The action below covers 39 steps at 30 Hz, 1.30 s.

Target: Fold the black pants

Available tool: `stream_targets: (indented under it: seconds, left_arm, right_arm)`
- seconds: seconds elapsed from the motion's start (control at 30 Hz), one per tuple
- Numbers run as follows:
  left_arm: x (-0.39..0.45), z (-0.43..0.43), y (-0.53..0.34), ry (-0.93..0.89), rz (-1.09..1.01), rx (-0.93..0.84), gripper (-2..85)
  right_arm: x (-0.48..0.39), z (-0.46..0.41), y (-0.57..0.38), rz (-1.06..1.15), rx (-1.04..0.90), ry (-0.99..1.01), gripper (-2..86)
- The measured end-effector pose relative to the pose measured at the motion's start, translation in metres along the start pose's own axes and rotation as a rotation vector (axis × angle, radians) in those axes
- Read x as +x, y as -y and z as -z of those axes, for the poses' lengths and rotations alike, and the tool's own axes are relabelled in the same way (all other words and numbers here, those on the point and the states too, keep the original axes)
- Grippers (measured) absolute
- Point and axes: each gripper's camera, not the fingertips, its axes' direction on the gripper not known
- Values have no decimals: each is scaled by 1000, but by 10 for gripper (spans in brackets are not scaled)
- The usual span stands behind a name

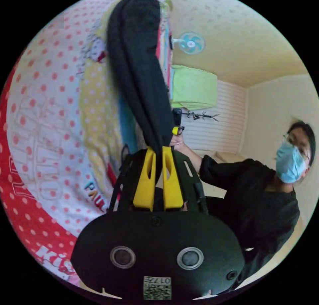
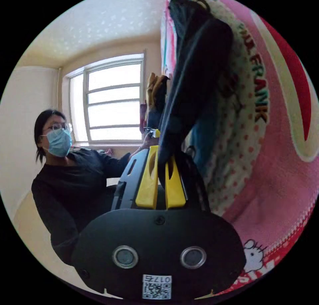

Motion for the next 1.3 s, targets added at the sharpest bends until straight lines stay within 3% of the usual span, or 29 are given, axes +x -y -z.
stream_targets:
  seconds: [0.27, 0.37, 0.47, 0.63, 0.8, 0.97, 1.1, 1.17, 1.3]
  left_arm:
    - [308, 61, -118, -98, -635, 182, 33]
    - [394, 82, -130, -36, -743, 288, 33]
    - [422, 105, -117, 52, -709, 408, 35]
    - [336, 139, -32, 127, -410, 470, 33]
    - [272, 150, 6, 195, -276, 487, 35]
    - [204, 95, -57, 413, -105, 386, 46]
    - [114, 43, -124, 467, 203, 255, 85]
    - [74, 36, -161, 473, 388, 252, 124]
    - [66, 63, -161, 395, 371, 384, 142]
  right_arm:
    - [-343, 6, -57, 593, 38, -19, -3]
    - [-444, 5, -52, 796, 61, -93, -4]
    - [-478, 9, -15, 769, 141, -227, -4]
    - [-412, 9, 76, 554, 176, -480, -3]
    - [-327, 14, 130, 385, 186, -421, -2]
    - [-247, -28, 61, 255, 38, -511, 10]
    - [-124, -44, -37, -169, -138, -627, 100]
    - [-94, -32, -62, -325, -135, -672, 146]
    - [-78, 1, -44, -329, 8, -574, 169]
